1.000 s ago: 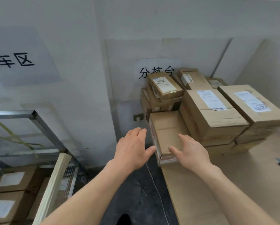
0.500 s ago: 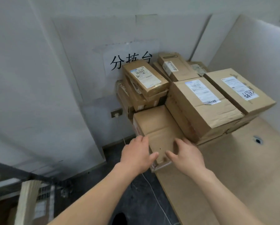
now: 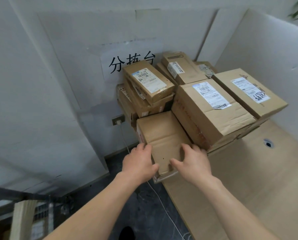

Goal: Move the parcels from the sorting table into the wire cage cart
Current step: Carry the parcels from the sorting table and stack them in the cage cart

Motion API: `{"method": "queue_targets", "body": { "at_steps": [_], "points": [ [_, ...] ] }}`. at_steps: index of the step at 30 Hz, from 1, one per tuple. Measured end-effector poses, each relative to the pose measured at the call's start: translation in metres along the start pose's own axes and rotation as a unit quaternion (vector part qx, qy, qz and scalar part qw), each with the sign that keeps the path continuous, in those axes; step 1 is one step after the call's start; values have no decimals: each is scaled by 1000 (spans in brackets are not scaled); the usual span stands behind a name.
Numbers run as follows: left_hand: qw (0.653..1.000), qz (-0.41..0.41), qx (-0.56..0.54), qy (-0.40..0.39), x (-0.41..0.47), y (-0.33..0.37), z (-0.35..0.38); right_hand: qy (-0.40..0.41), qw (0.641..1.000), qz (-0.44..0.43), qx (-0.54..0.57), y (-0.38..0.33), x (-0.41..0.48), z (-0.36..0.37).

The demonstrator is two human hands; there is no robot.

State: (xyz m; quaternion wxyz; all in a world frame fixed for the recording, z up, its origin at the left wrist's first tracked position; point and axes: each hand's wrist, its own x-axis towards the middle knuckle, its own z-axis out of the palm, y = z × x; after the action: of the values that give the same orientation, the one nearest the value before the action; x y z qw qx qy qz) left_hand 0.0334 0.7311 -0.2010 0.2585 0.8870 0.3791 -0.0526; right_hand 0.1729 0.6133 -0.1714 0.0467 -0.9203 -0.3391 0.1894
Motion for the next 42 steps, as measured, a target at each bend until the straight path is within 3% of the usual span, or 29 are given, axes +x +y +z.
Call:
{"method": "queue_targets", "body": {
  "at_steps": [8,25,32,42],
  "points": [
    [996,-37,-84,-22,-2,2,3,-19,997,26,77,3,3,0],
    [961,-196,-189,45,-71,12,42,-81,982,-6,169,40,-33,31],
    [935,-261,-212,116,-147,23,58,-105,979,-86,150,46,-76,35],
    [886,-337,-237,213,-256,-3,56,-131,959,-231,99,-6,-154,36]
  ]
}}
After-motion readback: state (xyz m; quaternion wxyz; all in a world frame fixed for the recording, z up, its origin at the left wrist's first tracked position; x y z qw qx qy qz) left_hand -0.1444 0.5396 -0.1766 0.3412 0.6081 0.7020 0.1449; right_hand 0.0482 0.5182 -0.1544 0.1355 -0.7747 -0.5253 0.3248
